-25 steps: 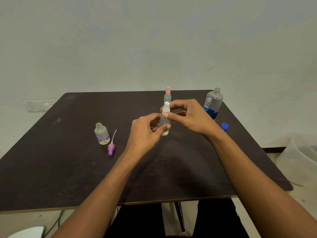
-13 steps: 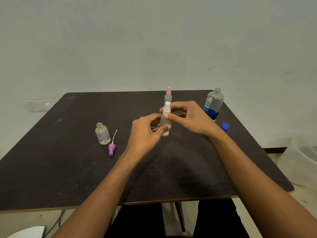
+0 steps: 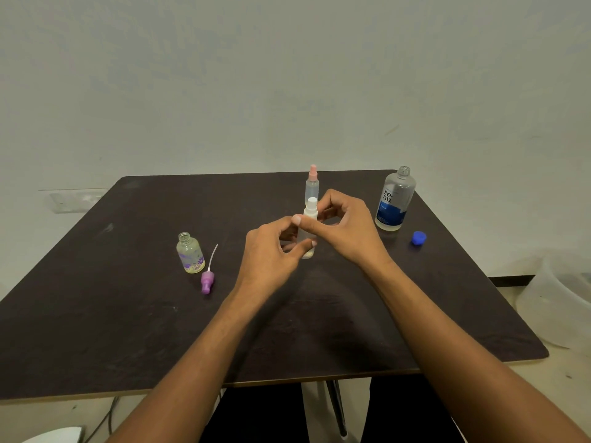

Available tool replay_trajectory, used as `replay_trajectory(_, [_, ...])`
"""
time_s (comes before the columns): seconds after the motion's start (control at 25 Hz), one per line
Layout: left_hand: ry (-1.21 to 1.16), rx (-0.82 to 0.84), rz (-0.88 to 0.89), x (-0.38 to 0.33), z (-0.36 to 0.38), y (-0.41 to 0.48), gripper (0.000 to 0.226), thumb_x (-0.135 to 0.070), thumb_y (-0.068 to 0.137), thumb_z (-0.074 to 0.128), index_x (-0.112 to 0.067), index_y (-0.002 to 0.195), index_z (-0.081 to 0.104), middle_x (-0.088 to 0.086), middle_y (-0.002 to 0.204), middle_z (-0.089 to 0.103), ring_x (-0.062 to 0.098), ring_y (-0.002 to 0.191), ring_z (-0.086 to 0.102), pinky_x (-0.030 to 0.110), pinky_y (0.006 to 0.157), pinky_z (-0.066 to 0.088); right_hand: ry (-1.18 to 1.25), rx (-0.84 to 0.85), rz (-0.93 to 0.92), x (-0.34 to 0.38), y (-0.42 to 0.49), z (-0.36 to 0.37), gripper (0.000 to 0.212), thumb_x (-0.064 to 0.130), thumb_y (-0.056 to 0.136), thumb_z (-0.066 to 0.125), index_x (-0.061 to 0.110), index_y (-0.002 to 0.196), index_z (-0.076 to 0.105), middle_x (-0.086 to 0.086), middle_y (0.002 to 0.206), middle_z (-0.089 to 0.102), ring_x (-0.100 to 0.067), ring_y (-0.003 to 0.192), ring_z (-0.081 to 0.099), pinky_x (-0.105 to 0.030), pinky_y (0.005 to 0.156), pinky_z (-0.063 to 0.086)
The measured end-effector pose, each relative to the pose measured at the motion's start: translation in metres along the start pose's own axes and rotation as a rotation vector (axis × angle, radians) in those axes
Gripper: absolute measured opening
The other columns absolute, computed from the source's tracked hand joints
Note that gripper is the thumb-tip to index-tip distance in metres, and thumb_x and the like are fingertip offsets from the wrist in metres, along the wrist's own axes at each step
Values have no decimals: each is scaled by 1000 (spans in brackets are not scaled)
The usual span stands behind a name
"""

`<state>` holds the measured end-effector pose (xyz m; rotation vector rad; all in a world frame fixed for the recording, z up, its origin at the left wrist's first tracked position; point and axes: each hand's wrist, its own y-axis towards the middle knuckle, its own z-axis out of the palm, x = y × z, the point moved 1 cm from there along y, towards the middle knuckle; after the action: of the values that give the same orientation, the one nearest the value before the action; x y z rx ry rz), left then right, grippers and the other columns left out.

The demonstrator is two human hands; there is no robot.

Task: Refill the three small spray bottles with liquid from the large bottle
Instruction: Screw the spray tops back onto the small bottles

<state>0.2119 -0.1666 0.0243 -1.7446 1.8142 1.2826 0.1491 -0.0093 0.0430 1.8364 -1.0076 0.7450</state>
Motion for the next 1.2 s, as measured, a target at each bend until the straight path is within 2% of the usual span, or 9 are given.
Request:
replay_trajectory(0.2, [-38,-16,-15,8,-4,1,40,-31,87,83,-26,125,72,-16,106,73,-15,93,65,2,78,49,-6,73,2,4,-6,-1,22,39,90,80,24,106,76,12,102,76,-2,98,71,-20,85,56])
replay_trajectory(0.36, [-40,-22,-27,15,-4,6,43,-32,87,82,-24,129,72,-10,116,76,0,104,70,15,91,55,-30,111,-15,4,-4,-1,25,35,94,76,24,116,76,13,109,76,2,104,70,-20,91,57])
replay_trajectory(0.48, [-17,-38,-40,21,-2,13,44,-31,87,83,-23,129,72,-9,116,76,0,101,69,7,83,49,-44,125,2,1,1,3,28,35,94,76,25,120,76,15,110,76,3,105,69,-18,93,56])
replay_trajectory(0.6, [-15,-59,-65,30,0,24,43,-28,84,86,-21,124,72,-11,109,75,-9,88,66,1,73,48,-45,141,31,-4,9,9,30,34,94,76,27,123,75,18,109,75,6,105,68,-15,93,54])
replay_trajectory(0.72, [-37,-74,-114,40,3,43,40,-28,81,88,-20,117,72,-7,107,77,-11,83,65,1,71,48,-26,150,60,-11,23,16,32,27,96,73,25,128,73,17,115,74,6,108,67,-11,93,51])
replay_trajectory(0.8, [-35,-81,-127,47,6,60,41,-30,81,88,-19,117,73,-5,109,78,-6,84,67,3,74,47,-30,150,82,-19,39,22,33,20,99,68,23,132,72,15,118,72,3,111,67,-14,96,50])
replay_trajectory(0.96, [-32,-84,-153,62,14,97,44,-29,81,88,-16,121,73,0,112,78,0,90,69,5,76,49,21,148,163,-39,72,38,40,5,100,57,19,135,70,6,126,74,-7,117,69,-33,107,54])
replay_trajectory(1.12, [-20,-104,-203,78,27,132,40,-21,84,87,-12,121,74,2,113,78,7,94,72,25,93,59,82,153,258,-57,94,54,51,-2,97,51,17,143,63,2,139,68,-10,129,62,-40,114,49])
replay_trajectory(1.2, [-26,-103,-216,84,33,145,38,-18,85,86,-12,121,74,3,113,78,9,95,72,29,95,58,97,165,288,-64,102,61,58,-5,94,48,18,146,60,4,143,65,-9,133,59,-40,117,46])
